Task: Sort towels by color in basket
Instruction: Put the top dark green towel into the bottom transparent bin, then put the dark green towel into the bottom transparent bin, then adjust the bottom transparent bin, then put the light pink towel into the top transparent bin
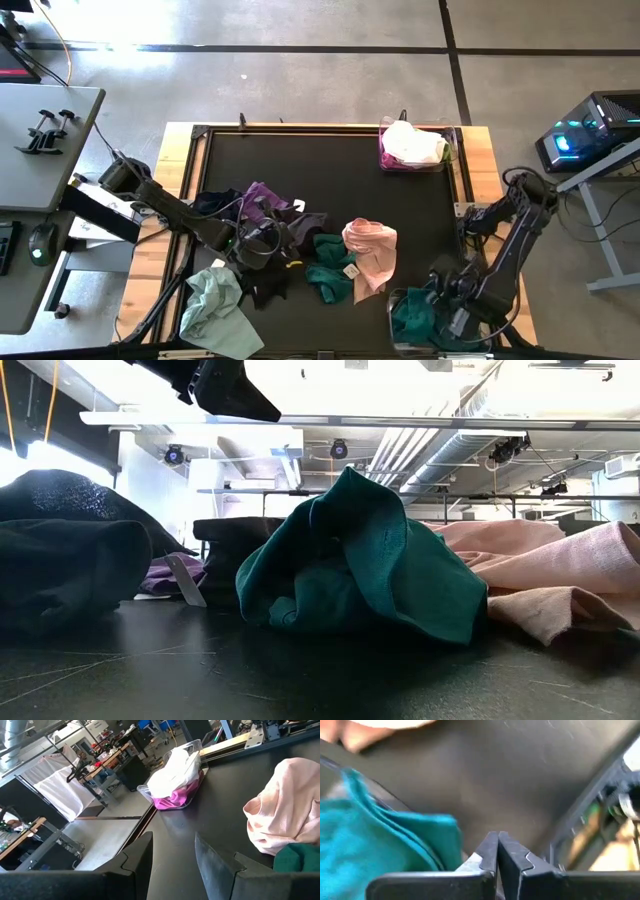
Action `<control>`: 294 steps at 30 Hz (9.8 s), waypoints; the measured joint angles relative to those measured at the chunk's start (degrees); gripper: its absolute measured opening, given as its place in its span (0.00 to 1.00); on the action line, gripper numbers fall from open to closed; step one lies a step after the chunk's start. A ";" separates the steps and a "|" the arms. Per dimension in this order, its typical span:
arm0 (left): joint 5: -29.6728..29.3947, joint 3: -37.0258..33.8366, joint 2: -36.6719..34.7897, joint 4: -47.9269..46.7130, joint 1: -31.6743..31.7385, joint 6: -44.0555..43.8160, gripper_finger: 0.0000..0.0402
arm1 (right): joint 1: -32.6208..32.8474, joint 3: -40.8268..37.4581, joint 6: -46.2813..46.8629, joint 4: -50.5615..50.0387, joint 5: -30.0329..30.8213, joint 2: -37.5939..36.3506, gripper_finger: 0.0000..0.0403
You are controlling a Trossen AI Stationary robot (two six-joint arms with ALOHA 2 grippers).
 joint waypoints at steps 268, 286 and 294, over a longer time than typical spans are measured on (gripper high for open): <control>20.44 -0.02 0.02 0.37 6.32 -8.04 0.33 | -15.27 8.30 -58.94 34.58 3.57 6.19 0.00; 22.16 -0.01 0.22 0.63 6.30 -8.83 0.33 | -12.54 7.13 -66.41 40.43 25.24 7.93 0.00; 23.35 -0.01 1.04 1.75 6.38 -8.48 0.33 | -22.05 2.99 -70.97 41.24 29.55 7.96 0.14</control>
